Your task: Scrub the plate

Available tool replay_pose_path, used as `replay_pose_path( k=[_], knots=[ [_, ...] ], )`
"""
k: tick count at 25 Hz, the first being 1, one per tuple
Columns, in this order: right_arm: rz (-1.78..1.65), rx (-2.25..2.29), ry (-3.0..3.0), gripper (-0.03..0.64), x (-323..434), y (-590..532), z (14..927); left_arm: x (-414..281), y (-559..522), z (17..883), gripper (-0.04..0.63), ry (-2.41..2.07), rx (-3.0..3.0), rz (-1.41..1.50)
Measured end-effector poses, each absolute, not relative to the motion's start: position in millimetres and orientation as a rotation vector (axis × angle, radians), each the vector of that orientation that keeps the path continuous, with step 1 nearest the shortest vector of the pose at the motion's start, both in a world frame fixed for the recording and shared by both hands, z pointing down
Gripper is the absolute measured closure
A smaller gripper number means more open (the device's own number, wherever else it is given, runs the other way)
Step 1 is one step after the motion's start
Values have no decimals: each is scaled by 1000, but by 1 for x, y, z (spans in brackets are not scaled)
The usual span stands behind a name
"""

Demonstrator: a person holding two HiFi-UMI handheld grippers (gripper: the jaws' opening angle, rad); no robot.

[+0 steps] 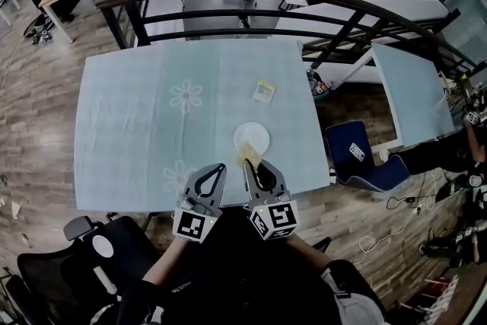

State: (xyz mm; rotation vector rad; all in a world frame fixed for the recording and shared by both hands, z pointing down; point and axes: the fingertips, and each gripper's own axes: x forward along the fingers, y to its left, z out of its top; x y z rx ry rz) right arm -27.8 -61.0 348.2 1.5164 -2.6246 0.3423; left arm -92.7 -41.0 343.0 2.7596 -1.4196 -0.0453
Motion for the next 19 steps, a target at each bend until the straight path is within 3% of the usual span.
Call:
replay_pose_path(
  k=[19],
  knots=[
    [362, 1489, -2582, 555, -28, -54, 355, -83, -37, 349, 583, -1355, 2753, -54]
  ],
)
